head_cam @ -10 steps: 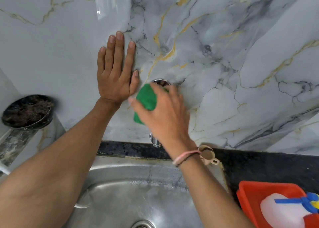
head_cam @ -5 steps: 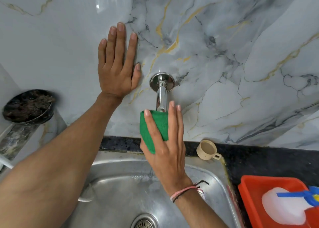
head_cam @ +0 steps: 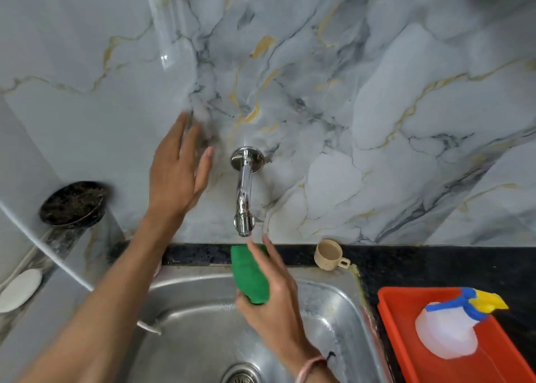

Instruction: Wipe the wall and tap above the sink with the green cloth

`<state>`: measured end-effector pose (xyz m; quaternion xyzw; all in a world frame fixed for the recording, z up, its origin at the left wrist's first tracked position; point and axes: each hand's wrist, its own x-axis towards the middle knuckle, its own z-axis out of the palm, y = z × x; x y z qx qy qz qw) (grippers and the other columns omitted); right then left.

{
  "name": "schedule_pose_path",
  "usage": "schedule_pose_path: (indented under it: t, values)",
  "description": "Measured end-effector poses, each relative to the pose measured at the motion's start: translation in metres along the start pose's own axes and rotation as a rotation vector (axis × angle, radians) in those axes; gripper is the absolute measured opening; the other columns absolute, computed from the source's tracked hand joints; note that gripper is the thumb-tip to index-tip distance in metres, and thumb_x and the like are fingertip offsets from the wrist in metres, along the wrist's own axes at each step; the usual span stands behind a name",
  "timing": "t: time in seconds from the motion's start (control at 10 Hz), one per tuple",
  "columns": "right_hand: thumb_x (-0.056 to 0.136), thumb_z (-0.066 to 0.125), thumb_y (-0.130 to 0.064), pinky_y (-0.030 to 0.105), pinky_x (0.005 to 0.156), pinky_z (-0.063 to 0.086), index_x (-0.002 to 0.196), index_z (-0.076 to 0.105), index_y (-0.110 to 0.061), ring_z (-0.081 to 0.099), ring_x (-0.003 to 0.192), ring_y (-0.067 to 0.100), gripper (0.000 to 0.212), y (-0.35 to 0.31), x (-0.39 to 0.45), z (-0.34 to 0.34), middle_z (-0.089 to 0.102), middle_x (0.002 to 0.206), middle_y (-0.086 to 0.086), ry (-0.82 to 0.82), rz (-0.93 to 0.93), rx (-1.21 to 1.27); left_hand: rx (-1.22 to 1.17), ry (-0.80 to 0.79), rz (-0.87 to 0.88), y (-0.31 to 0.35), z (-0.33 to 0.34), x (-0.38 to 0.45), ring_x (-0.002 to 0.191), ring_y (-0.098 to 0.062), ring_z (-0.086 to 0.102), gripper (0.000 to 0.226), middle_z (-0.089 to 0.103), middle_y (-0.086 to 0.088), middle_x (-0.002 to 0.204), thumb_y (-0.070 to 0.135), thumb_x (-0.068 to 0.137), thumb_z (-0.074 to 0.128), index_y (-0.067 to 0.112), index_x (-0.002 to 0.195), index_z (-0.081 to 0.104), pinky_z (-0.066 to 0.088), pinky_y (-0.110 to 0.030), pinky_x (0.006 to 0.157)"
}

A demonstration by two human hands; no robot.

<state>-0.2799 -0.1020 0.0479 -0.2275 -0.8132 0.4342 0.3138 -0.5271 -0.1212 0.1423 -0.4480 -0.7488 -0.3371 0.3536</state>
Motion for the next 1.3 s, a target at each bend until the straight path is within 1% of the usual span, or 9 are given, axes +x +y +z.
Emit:
schedule_pose_path:
  t: [0.1,0.2,0.3,0.4,0.6,0.7,0.9,1.1,1.3]
  values:
    - [0.061,0.092,-0.034,0.043,0.084,0.063,0.116,0.072,-0.029,0.075,0.097,0.025,0.059,-0.014,-0.032,-0.050,0.070,0.125,0.017,-0.085,0.554,0.842,-0.392,-0.125,-0.321,0.064,-0.054,-0.066,0.105,-0.006,0.068,0.045,0.073,0.002,0.116,0.050,0.105,0.041,0.018,0.127,0.063,0.051,-0.026,0.094]
    - [0.064,0.081,-0.065,0.058,0.096,0.057,0.128,0.070,-0.006,0.069,0.116,0.043,0.088,-0.006,-0.064,-0.104,0.066,0.134,0.027,-0.298,0.921,1.292,-0.754,-0.413,-0.710,0.139,-0.085,-0.132,0.096,0.002,0.071,0.049,0.078,0.014,0.101,0.068,0.092,0.051,0.025,0.106,0.069,0.057,-0.026,0.091]
    - [0.061,0.092,-0.053,0.073,0.116,0.030,0.139,0.058,0.003,0.047,0.139,0.050,0.101,0.002,-0.098,-0.157,0.053,0.148,0.032,-0.412,0.836,1.388,-1.060,-0.773,-1.099,0.214,-0.092,-0.176,0.102,-0.007,0.076,0.049,0.081,0.007,0.107,0.066,0.082,0.071,0.024,0.108,0.075,0.058,-0.028,0.089]
    - [0.063,0.095,-0.025,0.074,0.098,0.048,0.128,0.069,0.000,0.059,0.126,0.053,0.074,0.022,-0.124,-0.201,0.064,0.136,0.032,-0.372,0.805,1.282,-1.149,-0.905,-1.246,0.275,-0.085,-0.198,0.086,-0.020,0.075,0.046,0.082,-0.014,0.098,0.040,0.079,0.076,0.003,0.106,0.077,0.059,-0.031,0.081]
    - [0.065,0.087,-0.041,0.072,0.103,0.046,0.111,0.079,-0.008,0.072,0.110,0.048,0.057,0.085,-0.162,-0.285,0.076,0.119,0.025,-0.113,1.104,0.864,-0.952,-0.932,-1.311,0.381,-0.050,-0.229,0.067,-0.012,0.073,0.011,0.077,-0.009,0.081,0.007,0.096,0.070,-0.003,0.100,0.068,0.065,-0.032,0.058]
    - [0.086,0.074,-0.042,0.069,0.098,0.053,0.115,0.072,-0.006,0.074,0.105,0.044,0.047,0.111,-0.166,-0.325,0.077,0.113,0.026,-0.069,1.126,0.623,-0.880,-0.918,-1.322,0.425,-0.021,-0.250,0.068,-0.018,0.074,0.023,0.072,-0.014,0.087,0.009,0.093,0.075,-0.007,0.105,0.065,0.067,-0.043,0.061]
    - [0.097,0.068,-0.026,0.031,0.062,0.062,0.098,0.071,-0.013,0.076,0.068,0.006,0.014,0.160,-0.183,-0.373,0.079,0.095,0.005,-0.180,1.058,0.347,-0.658,-0.929,-1.281,0.470,0.025,-0.286,0.090,-0.035,0.078,0.028,0.078,-0.020,0.099,0.011,0.086,0.083,-0.002,0.107,0.071,0.066,-0.059,0.075]
    - [0.096,0.068,-0.029,0.042,0.088,0.052,0.136,0.048,0.007,0.056,0.128,0.041,0.057,0.166,-0.188,-0.375,0.050,0.145,0.032,-0.249,1.049,0.180,-0.467,-0.983,-1.137,0.480,0.026,-0.307,0.088,-0.020,0.074,0.024,0.080,-0.008,0.100,0.019,0.086,0.083,0.005,0.105,0.078,0.061,-0.031,0.077]
    - [0.095,0.068,-0.029,0.041,0.112,0.046,0.145,0.047,-0.004,0.053,0.135,0.032,0.059,0.145,-0.181,-0.379,0.056,0.147,0.017,-0.167,0.885,-0.048,-0.482,-1.005,-0.980,0.484,0.007,-0.277,0.092,-0.013,0.069,0.018,0.072,-0.001,0.102,0.026,0.092,0.078,0.015,0.104,0.073,0.054,-0.022,0.084]
